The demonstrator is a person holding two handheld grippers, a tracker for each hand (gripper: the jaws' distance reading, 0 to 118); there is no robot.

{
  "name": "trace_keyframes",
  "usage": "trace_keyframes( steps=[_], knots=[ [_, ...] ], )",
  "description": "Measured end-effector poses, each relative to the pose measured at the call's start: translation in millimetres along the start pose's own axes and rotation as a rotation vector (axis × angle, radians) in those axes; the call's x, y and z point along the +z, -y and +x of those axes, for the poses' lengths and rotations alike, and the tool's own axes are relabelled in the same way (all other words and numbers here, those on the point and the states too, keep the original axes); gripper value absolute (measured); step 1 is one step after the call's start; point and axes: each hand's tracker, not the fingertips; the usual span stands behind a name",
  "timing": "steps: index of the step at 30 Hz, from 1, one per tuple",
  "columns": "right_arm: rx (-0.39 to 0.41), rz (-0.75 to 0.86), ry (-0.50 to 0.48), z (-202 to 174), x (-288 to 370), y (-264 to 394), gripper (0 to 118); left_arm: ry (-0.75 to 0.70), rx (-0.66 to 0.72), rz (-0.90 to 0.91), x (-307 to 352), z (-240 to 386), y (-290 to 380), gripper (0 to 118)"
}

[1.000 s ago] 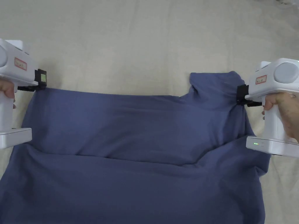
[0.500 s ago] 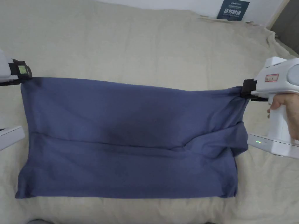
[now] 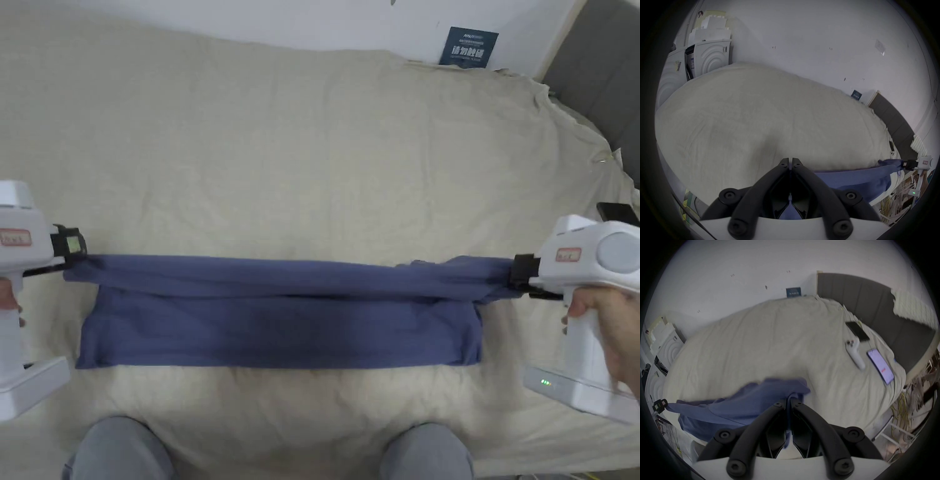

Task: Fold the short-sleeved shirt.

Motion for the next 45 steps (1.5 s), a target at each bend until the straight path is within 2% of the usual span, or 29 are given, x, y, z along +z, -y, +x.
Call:
trace_keyframes(
  steps=[3, 9, 10, 11, 12, 13, 14, 15, 17, 18, 22, 27, 29, 30, 31, 32, 33, 36, 40, 45],
  knots=[
    [-0.015, -0.056, 0.029, 5.5, -16.5, 28.5, 3, -0.039, 0.001, -0.064, -9.6, -1.6, 25.6, 0],
    [-0.102, -0.106, 0.042, 10.0, -41.6, 64.0, 6, -0.118, 0.014, -0.152, -23.7, -0.8, 60.3, 2],
    [-0.108, -0.104, 0.036, 10.6, -41.2, 66.3, 15, -0.120, 0.018, -0.153, -22.9, -0.8, 62.9, 11],
    [-0.111, -0.105, 0.036, 11.1, -39.6, 66.3, 34, -0.120, 0.024, -0.154, -21.3, -1.4, 63.6, 22],
    [-0.102, -0.107, 0.042, 7.8, -31.9, 67.6, 69, -0.114, 0.041, -0.150, -18.1, -2.9, 61.7, 47],
    [-0.071, -0.104, 0.055, 9.5, -26.6, 65.4, 91, -0.102, 0.076, -0.150, -13.9, -6.0, 56.6, 74],
    [-0.040, -0.099, 0.078, 11.7, -21.3, 62.4, 102, -0.096, 0.100, -0.143, -9.8, -8.9, 50.7, 99],
    [-0.019, -0.072, 0.094, 13.8, -11.8, 57.6, 103, -0.093, 0.124, -0.116, -4.6, -12.0, 43.2, 99],
    [0.002, 0.036, 0.097, 15.8, 13.2, 46.6, 104, -0.067, 0.155, -0.039, 8.6, -16.0, 25.0, 117],
    [0.016, 0.082, 0.103, 15.1, 27.5, 39.1, 104, -0.036, 0.163, 0.026, 20.2, -15.7, 14.0, 118],
    [0.087, 0.285, 0.093, 4.0, 73.7, 17.1, 104, 0.089, 0.154, 0.170, 52.3, 1.7, -21.4, 118],
    [0.093, 0.545, 0.033, -23.4, 106.3, 26.5, 104, 0.083, 0.015, 0.362, 77.2, 46.9, -17.2, 117],
    [0.098, 0.597, 0.000, -35.0, 110.5, 37.0, 103, 0.034, -0.090, 0.415, 81.6, 64.2, -4.3, 105],
    [0.104, 0.614, -0.027, -41.7, 112.0, 42.2, 99, 0.006, -0.155, 0.451, 83.2, 73.0, 4.0, 85],
    [0.103, 0.638, -0.048, -47.8, 112.2, 48.9, 88, -0.033, -0.216, 0.481, 83.7, 81.2, 12.9, 70],
    [0.102, 0.649, -0.060, -52.5, 112.6, 53.1, 72, -0.053, -0.252, 0.500, 83.8, 86.5, 19.6, 52],
    [0.101, 0.661, -0.066, -58.1, 112.5, 57.8, 49, -0.066, -0.274, 0.514, 80.7, 90.7, 23.5, 33],
    [0.105, 0.680, -0.062, -65.7, 103.9, 64.4, 2, -0.011, -0.250, 0.528, 81.5, 90.9, 33.2, 0],
    [0.110, 0.671, -0.099, -73.3, 101.9, 67.3, 0, -0.012, -0.269, 0.541, 78.5, 89.8, 35.6, 0],
    [0.145, 0.666, -0.097, -78.5, 97.4, 68.8, 0, 0.002, -0.262, 0.531, 73.5, 84.8, 33.7, 0]
  ],
)
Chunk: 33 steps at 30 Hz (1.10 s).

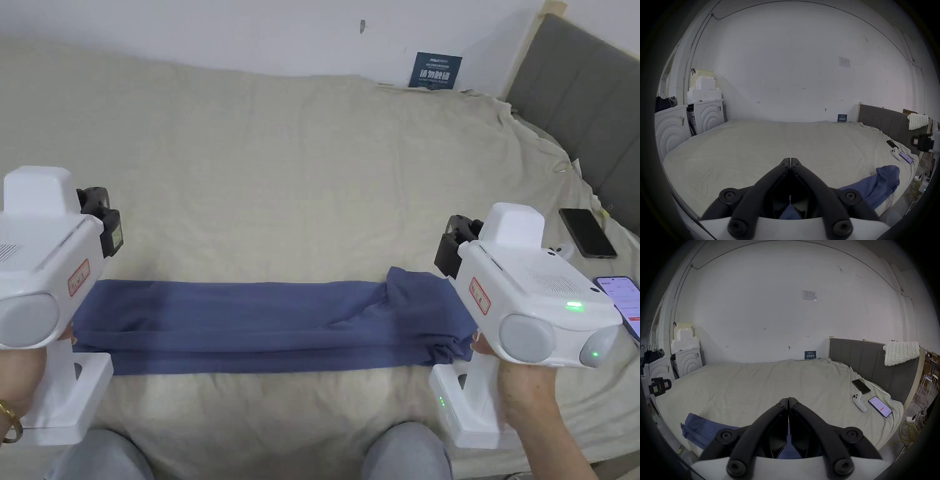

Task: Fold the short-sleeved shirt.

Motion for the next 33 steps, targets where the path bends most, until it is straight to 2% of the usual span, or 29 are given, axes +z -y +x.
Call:
trace_keyframes(
  steps=[9, 13, 14, 16, 17, 18, 19, 21, 24, 26, 31, 32, 33],
  knots=[
    [-0.017, -0.022, -0.013, 1.4, -8.5, 2.6, 0, 0.034, 0.037, -0.053, -3.2, -9.7, -5.2, 0],
    [-0.017, -0.033, -0.020, 1.5, -12.8, 1.7, 0, 0.119, 0.199, -0.163, -14.9, -39.0, -16.6, 0],
    [-0.019, -0.036, -0.022, 2.2, -14.0, 1.6, 0, 0.142, 0.230, -0.195, -19.2, -47.8, -18.1, 5],
    [-0.024, -0.040, -0.022, -0.1, -14.0, 0.8, 0, 0.182, 0.295, -0.288, -35.2, -71.4, -20.8, 32],
    [-0.024, -0.042, -0.022, 0.0, -14.8, 0.9, 0, 0.208, 0.328, -0.337, -42.0, -81.4, -20.8, 55],
    [-0.023, -0.043, -0.021, 0.2, -15.8, 1.1, 0, 0.239, 0.360, -0.398, -50.4, -92.5, -19.1, 92],
    [-0.024, -0.045, -0.020, -3.4, -13.6, 0.1, 0, 0.271, 0.388, -0.463, -59.2, -102.8, -16.0, 117],
    [-0.032, -0.052, -0.019, -2.7, -16.3, 1.7, 0, 0.311, 0.410, -0.544, -68.1, -117.4, -5.8, 117],
    [-0.049, -0.071, -0.011, -4.4, -17.1, 3.3, 0, 0.354, 0.532, -0.620, -84.1, -135.9, 9.6, 118],
    [-0.052, -0.081, 0.003, -5.1, -19.1, 6.5, 0, 0.333, 0.566, -0.684, -92.2, -141.8, 29.6, 118],
    [-0.060, -0.118, 0.017, -7.5, -23.1, 12.2, 0, 0.265, 0.560, -0.814, -112.2, -141.3, 66.3, 117],
    [-0.055, -0.121, 0.020, -8.7, -23.8, 13.1, 0, 0.271, 0.560, -0.826, -114.9, -139.2, 70.9, 115],
    [-0.050, -0.128, 0.024, -10.1, -25.1, 14.1, 0, 0.269, 0.558, -0.841, -113.6, -138.7, 74.9, 108]
  ],
)
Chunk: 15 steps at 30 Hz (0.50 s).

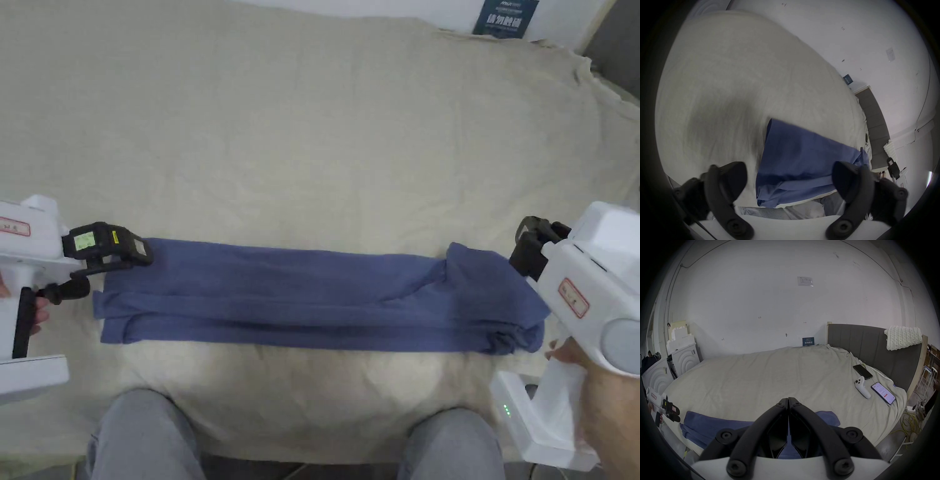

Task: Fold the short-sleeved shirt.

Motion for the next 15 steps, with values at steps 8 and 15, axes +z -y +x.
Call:
trace_keyframes(
  steps=[8, 15],
  knots=[
    [0.001, -0.025, 0.002, -1.3, -6.9, 2.2, 0, -0.224, -0.061, -0.020, -26.4, 22.5, 7.0, 37],
    [0.002, -0.038, -0.004, 2.1, -11.0, 5.0, 0, -0.324, -0.122, -0.025, -36.3, 37.1, 7.6, 0]
  ],
)
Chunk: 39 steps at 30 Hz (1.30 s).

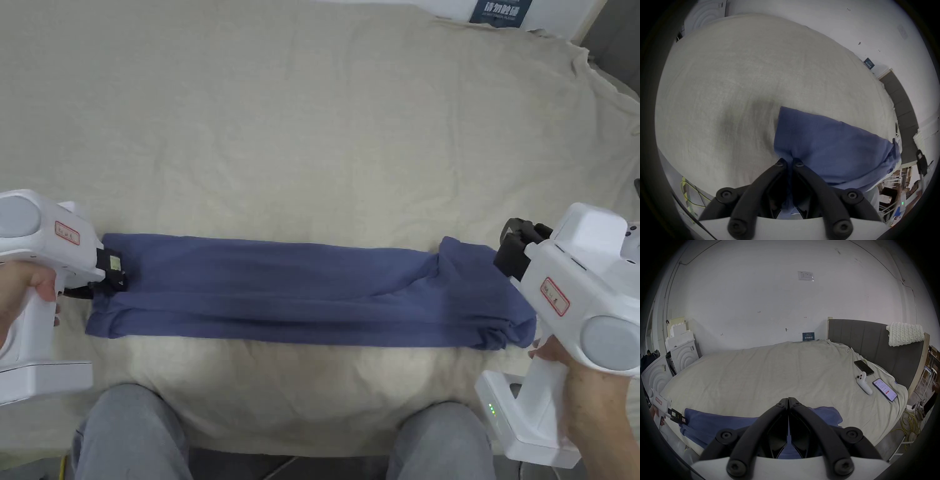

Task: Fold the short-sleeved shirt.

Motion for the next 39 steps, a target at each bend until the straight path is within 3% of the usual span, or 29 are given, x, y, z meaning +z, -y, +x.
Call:
trace_keyframes(
  steps=[8, 17, 28, 32, 35, 36, 37, 38, 39],
  knots=[
    [-0.008, 0.019, -0.016, 3.9, 7.1, -5.6, 0, 0.087, -0.002, 0.098, 63.5, 8.1, -6.5, 0],
    [-0.031, 0.053, -0.021, 16.9, 19.9, -8.5, 0, 0.289, -0.152, 0.178, 117.1, 99.1, -2.2, 0],
    [-0.083, 0.066, 0.034, 56.5, 31.4, -5.1, 0, 0.338, -0.378, -0.023, 19.3, 260.6, 30.3, 0],
    [-0.101, 0.060, 0.061, 69.8, 33.2, -1.2, 0, 0.288, -0.382, -0.030, -15.9, 293.8, 44.3, 0],
    [-0.102, 0.054, 0.073, 75.6, 33.7, 0.8, 0, 0.252, -0.386, -0.007, -30.4, 307.9, 52.7, 29],
    [-0.097, 0.052, 0.076, 76.5, 33.2, 1.3, 0, 0.248, -0.381, -0.007, -32.5, 310.7, 53.0, 62],
    [-0.091, 0.049, 0.080, 76.8, 32.7, 1.7, 0, 0.279, -0.354, -0.013, -32.3, 310.7, 51.1, 86],
    [-0.089, 0.048, 0.081, 77.4, 32.2, 1.9, 0, 0.316, -0.319, -0.023, -30.3, 311.2, 49.8, 107],
    [-0.091, 0.046, 0.079, 76.2, 32.3, 2.2, 0, 0.358, -0.282, -0.024, -25.4, 310.0, 48.1, 118]
  ],
)
